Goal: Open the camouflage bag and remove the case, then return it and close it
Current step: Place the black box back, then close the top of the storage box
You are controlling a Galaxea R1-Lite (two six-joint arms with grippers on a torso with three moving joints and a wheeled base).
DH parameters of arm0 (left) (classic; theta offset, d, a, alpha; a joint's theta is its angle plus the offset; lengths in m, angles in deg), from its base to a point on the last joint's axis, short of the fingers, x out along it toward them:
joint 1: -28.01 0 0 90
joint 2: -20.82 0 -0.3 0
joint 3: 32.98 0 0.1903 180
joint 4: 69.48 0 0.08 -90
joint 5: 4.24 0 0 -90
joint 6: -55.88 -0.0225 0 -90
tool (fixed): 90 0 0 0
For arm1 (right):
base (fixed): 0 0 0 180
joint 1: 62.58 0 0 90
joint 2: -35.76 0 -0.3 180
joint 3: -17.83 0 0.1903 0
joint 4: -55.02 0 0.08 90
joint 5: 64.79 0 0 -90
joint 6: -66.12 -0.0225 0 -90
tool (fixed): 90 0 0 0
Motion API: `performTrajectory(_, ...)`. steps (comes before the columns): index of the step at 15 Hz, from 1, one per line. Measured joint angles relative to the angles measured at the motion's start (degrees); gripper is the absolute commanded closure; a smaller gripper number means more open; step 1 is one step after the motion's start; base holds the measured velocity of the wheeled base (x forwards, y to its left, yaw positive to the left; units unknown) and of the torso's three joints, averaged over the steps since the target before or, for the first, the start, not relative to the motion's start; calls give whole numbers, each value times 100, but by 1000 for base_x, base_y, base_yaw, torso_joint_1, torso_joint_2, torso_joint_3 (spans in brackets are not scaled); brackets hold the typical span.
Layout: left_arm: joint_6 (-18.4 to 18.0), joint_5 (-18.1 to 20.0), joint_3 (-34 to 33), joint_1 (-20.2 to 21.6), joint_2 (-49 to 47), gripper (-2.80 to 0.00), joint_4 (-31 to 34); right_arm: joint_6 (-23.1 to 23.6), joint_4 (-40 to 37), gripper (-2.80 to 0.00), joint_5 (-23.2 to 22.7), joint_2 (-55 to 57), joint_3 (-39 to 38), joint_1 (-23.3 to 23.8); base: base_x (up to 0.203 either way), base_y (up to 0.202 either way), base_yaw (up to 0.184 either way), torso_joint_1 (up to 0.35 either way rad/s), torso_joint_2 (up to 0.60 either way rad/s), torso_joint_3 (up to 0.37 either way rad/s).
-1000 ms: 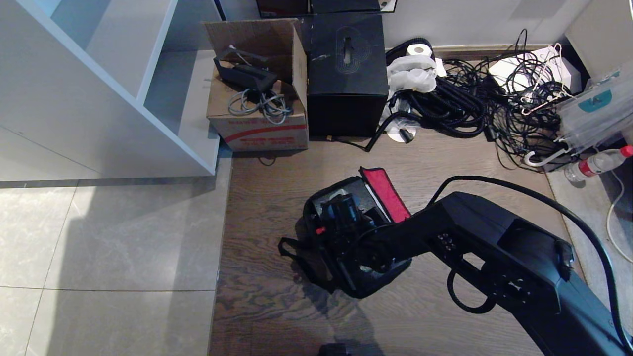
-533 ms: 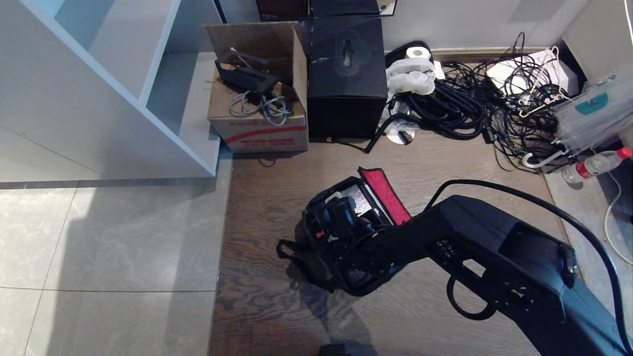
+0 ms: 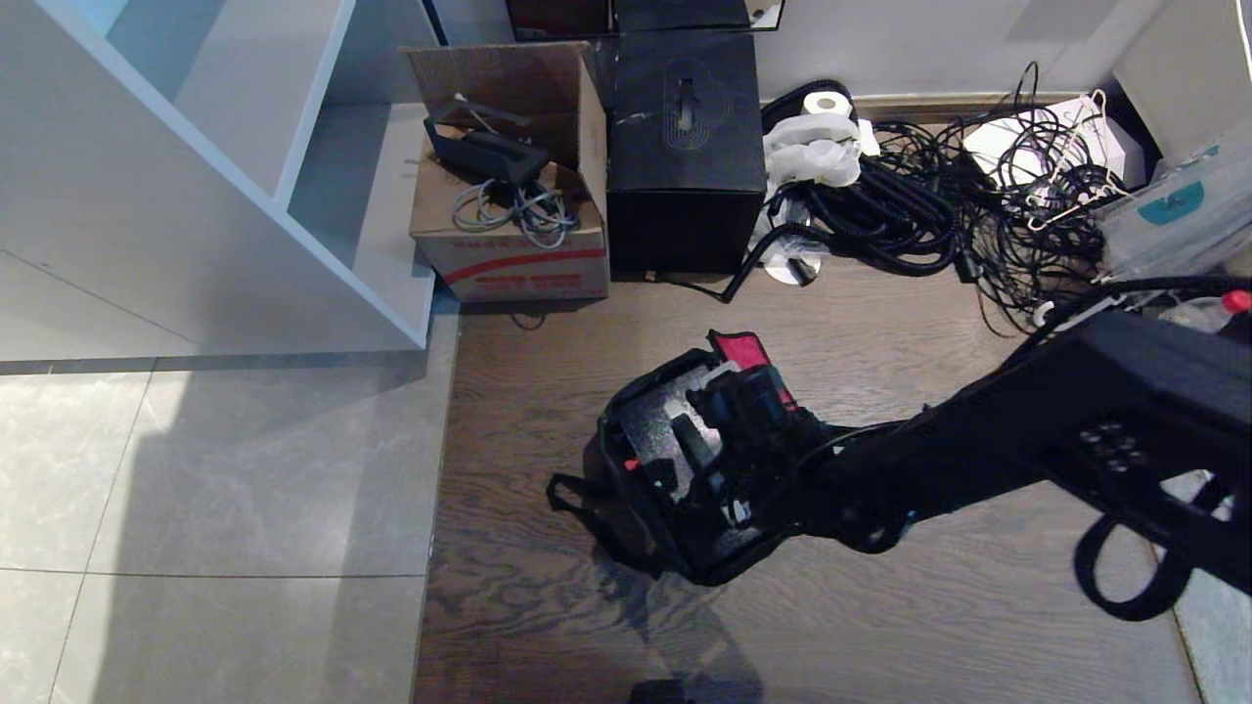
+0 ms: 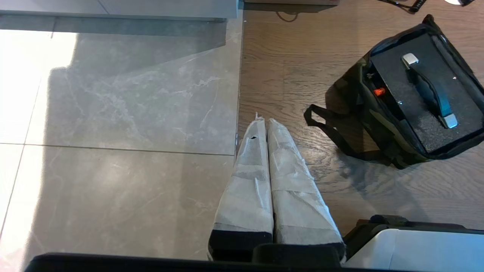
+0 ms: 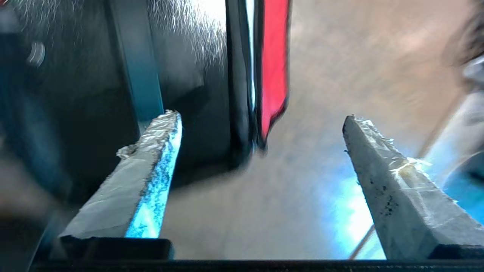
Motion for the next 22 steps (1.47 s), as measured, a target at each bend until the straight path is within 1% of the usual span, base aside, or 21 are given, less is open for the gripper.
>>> performTrajectory(1,1,0,0,-10,0,0,1,-178,-139,0,-398,-400,-417,123,0,0,0,0,0,0)
performTrajectory(3,1,0,0,0,0,0,-2,-535,-581,0,-1377,-1241,-1253,405,0,0,0,0,0,0)
performTrajectory(5,1,5,0,-6,0,0,-4,-868,-980,0,-2242,-1929,-2014,702,0,0,0,0,0,0)
performTrajectory(7,1,0,0,-6,0,0,-2,-1440,-1143,0,-2822,-2319,-2673,907,0,0,0,0,0,0)
performTrajectory(9,-2,0,0,-6,0,0,-1,-1970,-1021,0,-3602,-2381,-2936,1064,0,0,0,0,0,0)
performTrajectory(10,1,2,0,-6,0,0,-2,-2058,-864,0,-3929,-2316,-2881,1167,0,0,0,0,0,0)
performTrajectory(11,1,0,0,-5,0,0,-2,-2064,-757,0,-4139,-2220,-2826,1272,0,0,0,0,0,0)
performTrajectory(13,1,0,0,-6,0,0,-2,-2143,-633,0,-4284,-1983,-2632,1508,0,0,0,0,0,0)
performTrajectory(14,0,2,0,-3,0,0,-2,-2367,-501,0,-4371,-1844,-2536,1580,0,0,0,0,0,0)
performTrajectory(16,-2,0,0,-5,0,0,-2,-3095,170,0,-4509,-1495,-2338,1659,0,0,0,0,0,0)
performTrajectory(17,-2,0,0,-5,0,0,-4,-3368,553,-280,-4500,-1277,-2226,1681,0,0,0,0,0,0)
performTrajectory(18,-2,0,0,-5,0,0,-2,-3490,864,-280,-4449,-1068,-2106,1699,0,0,0,0,0,0)
performTrajectory(20,1,0,0,-5,0,0,-4,-3463,1382,-280,-4213,-639,-1887,1726,0,0,0,0,0,0)
performTrajectory(22,-2,1,0,-5,0,0,-4,-3054,1946,-280,-3848,-202,-1688,1732,0,0,0,0,0,0)
